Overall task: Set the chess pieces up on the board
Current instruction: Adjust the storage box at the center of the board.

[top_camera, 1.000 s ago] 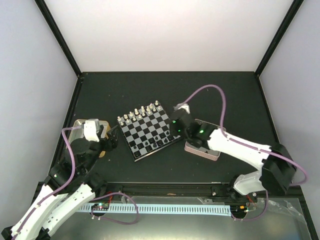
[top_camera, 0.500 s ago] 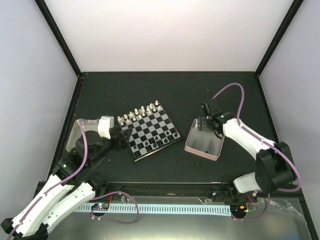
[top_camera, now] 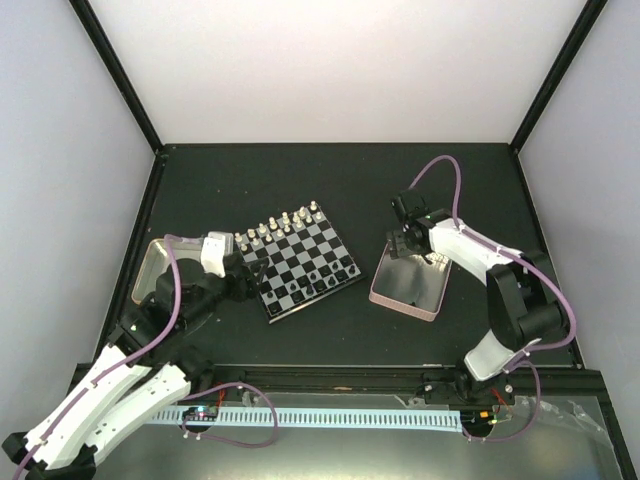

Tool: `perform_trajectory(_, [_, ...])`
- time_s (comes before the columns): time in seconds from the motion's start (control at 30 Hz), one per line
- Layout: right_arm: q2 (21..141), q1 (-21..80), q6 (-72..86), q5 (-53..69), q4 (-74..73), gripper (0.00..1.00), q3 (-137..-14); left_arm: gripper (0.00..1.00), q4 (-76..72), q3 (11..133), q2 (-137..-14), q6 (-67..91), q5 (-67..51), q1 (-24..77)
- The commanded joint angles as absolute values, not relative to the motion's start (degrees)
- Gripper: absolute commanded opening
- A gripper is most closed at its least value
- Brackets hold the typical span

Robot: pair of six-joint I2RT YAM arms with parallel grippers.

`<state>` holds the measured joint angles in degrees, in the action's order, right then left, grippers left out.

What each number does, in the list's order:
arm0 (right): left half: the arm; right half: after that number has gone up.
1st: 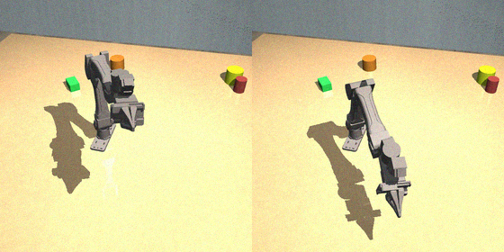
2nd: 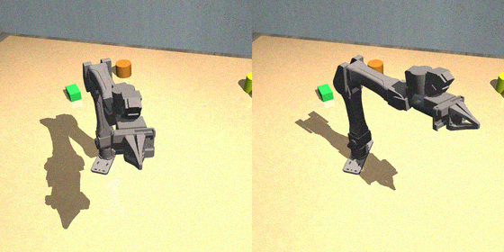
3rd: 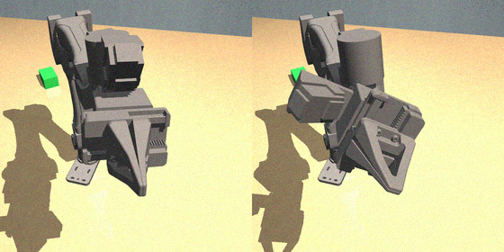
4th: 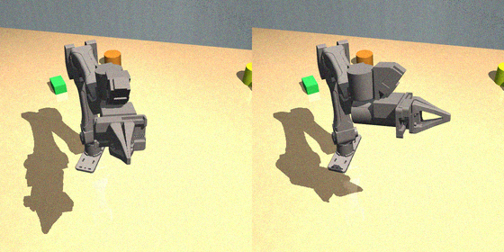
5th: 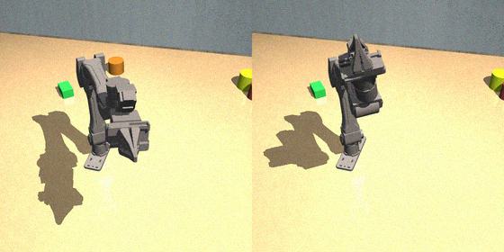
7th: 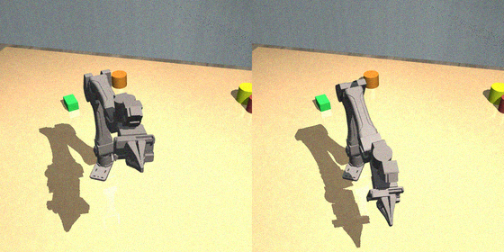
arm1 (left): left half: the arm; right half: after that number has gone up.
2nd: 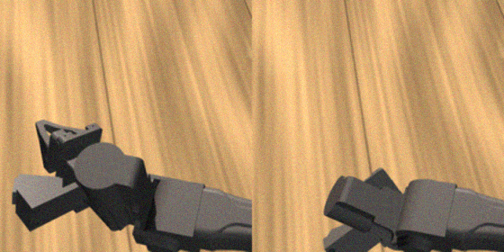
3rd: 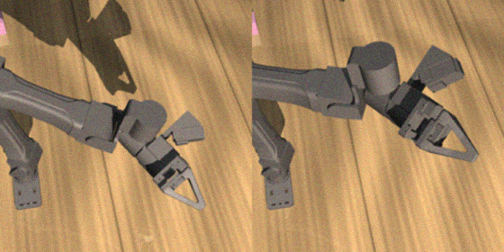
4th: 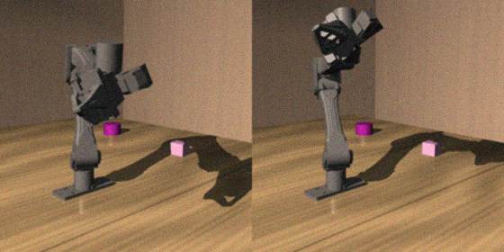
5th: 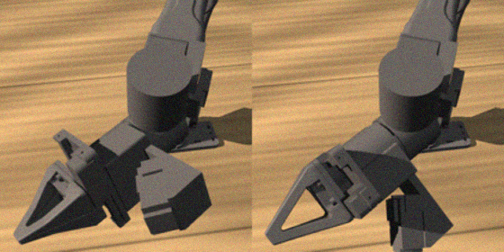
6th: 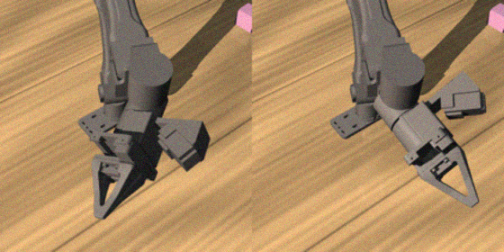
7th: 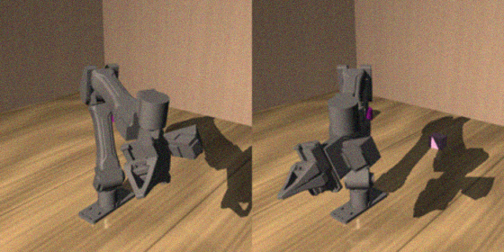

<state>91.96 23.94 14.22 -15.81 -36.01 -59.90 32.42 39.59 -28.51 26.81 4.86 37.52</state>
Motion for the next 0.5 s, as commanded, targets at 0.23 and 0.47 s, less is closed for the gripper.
perform_trajectory(0.23, [98.42, 21.96, 12.10, -17.65, -36.43, 0.85, -63.67, 0.79, 30.61, 39.99, -29.88, 26.04, 4.88, 37.17])
perform_trajectory(0.47, [98.97, 19.25, 14.69, -19.24, -34.93, 0.72, -62.30, 0.80, 29.93, 40.16, -30.95, 25.59, 4.58, 37.12])
